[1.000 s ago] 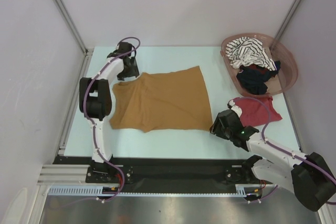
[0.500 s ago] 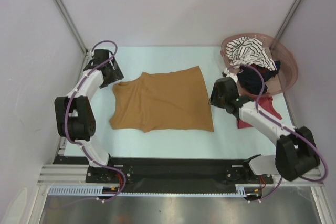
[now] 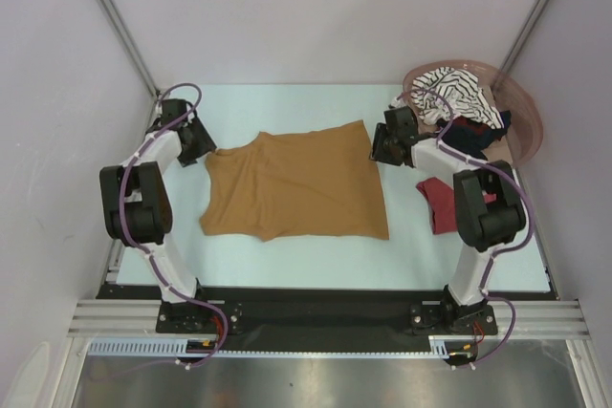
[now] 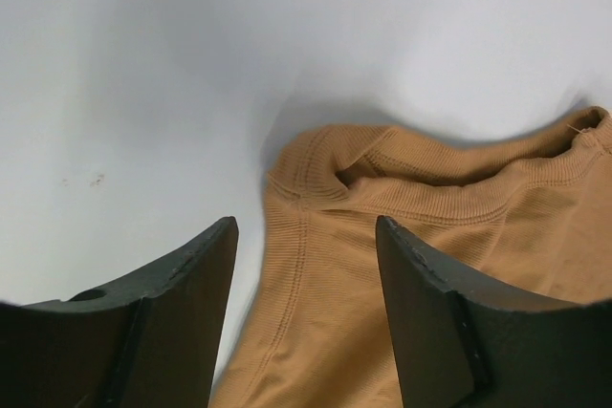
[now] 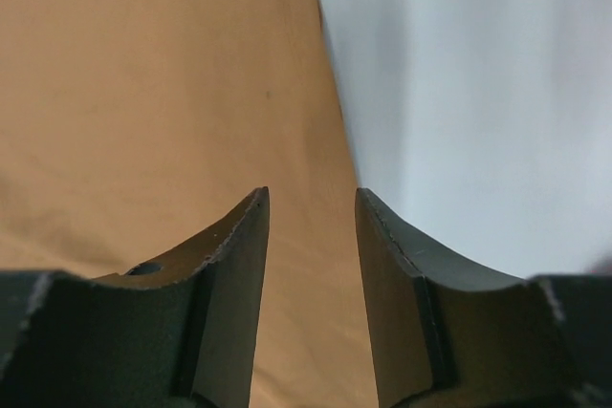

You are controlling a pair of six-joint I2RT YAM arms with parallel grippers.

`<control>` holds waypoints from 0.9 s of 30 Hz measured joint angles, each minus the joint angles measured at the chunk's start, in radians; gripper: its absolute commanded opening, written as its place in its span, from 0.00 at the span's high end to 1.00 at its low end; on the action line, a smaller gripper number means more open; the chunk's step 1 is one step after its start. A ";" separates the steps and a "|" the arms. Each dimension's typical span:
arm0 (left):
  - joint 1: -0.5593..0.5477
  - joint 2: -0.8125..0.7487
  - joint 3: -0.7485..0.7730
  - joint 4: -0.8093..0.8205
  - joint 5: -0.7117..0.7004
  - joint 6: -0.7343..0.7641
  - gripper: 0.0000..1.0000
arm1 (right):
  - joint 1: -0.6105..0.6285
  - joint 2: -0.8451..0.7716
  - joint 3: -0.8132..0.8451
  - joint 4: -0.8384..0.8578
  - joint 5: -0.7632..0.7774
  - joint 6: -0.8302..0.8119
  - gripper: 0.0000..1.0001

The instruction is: Fold and stack the tank tops

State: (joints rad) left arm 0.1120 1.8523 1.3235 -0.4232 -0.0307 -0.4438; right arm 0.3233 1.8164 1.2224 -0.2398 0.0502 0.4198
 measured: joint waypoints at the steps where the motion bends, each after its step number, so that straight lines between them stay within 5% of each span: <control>1: 0.000 0.005 0.000 0.004 0.009 0.000 0.35 | -0.005 0.028 0.026 0.000 -0.007 -0.003 0.53; 11: 0.000 0.098 0.020 0.019 0.039 -0.002 0.54 | -0.006 0.224 0.209 -0.015 -0.006 -0.012 0.50; 15: 0.000 0.112 0.022 0.019 0.039 -0.003 0.73 | -0.006 0.264 0.239 -0.021 0.016 -0.013 0.54; 18: 0.000 0.118 0.029 0.019 0.039 -0.005 0.87 | -0.006 0.288 0.258 -0.027 0.031 -0.014 0.63; 19: 0.000 0.120 0.032 0.019 0.039 -0.005 1.00 | -0.006 0.293 0.266 -0.029 0.033 -0.014 0.68; 23: 0.000 0.126 0.044 0.017 0.039 -0.008 1.00 | -0.009 0.321 0.300 -0.033 0.044 -0.017 0.94; 27: 0.000 0.140 0.074 0.010 0.038 -0.009 1.00 | -0.015 0.345 0.335 -0.040 0.047 -0.014 1.00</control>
State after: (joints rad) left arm 0.1120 1.9919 1.3979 -0.4137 0.0074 -0.4526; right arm 0.3084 2.1612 1.5570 -0.2798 0.0967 0.4061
